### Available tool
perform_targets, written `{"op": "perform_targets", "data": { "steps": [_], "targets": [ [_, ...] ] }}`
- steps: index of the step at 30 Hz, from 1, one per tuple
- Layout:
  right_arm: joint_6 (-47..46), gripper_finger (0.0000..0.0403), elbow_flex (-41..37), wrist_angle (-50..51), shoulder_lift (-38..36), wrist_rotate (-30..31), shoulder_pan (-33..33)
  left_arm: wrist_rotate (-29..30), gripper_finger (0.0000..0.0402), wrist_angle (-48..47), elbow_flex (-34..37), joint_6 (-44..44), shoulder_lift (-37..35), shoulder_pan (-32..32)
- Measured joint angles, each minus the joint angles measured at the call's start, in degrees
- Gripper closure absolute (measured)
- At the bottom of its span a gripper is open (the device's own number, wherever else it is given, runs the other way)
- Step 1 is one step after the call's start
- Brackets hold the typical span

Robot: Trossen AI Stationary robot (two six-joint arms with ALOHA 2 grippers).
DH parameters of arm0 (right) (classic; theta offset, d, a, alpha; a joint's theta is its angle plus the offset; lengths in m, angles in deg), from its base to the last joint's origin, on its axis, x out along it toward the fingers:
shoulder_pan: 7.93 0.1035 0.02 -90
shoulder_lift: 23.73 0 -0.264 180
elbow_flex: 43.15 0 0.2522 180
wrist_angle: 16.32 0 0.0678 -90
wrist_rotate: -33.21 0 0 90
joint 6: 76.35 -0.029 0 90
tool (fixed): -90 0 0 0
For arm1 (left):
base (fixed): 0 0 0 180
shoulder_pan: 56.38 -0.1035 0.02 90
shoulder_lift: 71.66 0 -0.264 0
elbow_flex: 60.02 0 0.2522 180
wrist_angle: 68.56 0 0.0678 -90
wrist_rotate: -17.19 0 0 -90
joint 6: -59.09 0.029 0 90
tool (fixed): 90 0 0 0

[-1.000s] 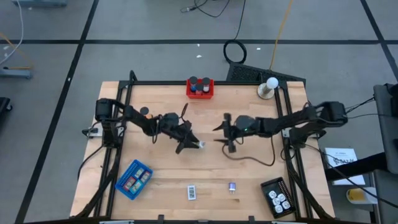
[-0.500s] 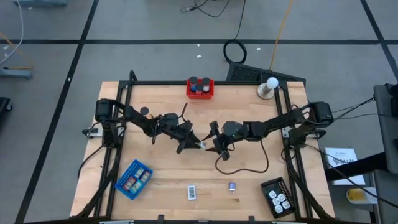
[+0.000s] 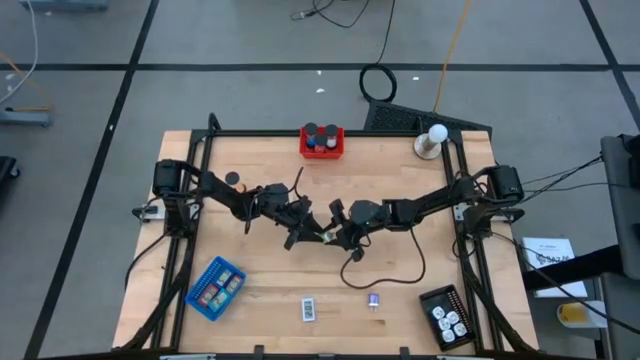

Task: Pick & Place Office items
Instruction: Put the green charger adapter into the black bin

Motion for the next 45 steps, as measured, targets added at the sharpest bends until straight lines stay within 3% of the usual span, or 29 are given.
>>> {"op": "perform_targets", "data": {
  "steps": [5,10,15,20,25,30,37,40,45],
  "targets": [
    [0.07,0.0268,-0.04,-0.45,0.0,-0.02,0.02,-0.18,0.0257,0.04,0.0,-0.69,0.0,0.0],
    [-2.52,0.0265,-0.04,4.09,-2.83,3.31,0.04,0.86,0.0208,0.3,-0.05,-2.17,-0.09,-0.9],
    [-10.5,0.0264,0.0,16.19,-9.19,5.78,0.09,0.92,0.0159,-0.51,-0.07,1.4,-0.11,-2.78],
    [-25.88,0.0267,-0.02,33.62,-14.04,7.96,0.11,4.61,0.015,-2.91,-0.02,7.7,-0.11,-4.9],
    [-50.31,0.0263,-0.07,55.12,-15.54,8.68,0.11,13.72,0.0187,-5.14,-0.02,13.04,-0.11,-5.79],
    [-70.66,0.0262,-0.07,70.6,-15.54,7.03,3.42,26.83,0.0255,-4.2,-0.02,16.59,-0.11,-3.89],
    [-89.64,0.026,-0.95,76.3,-15.58,5.65,8.75,39.88,0.0355,-3.02,-0.02,18.46,-0.11,-0.98],
    [-96.81,0.026,-2.93,75.58,-15.58,5.62,10.79,41.14,0.0391,-3.02,-0.02,19.74,0.1,0.24],
    [-104.35,0.0252,-4.28,75.1,-15.74,5.76,13.38,41.61,0.0383,-1.4,0.0,21.28,2.21,2.32]
  ]
}}
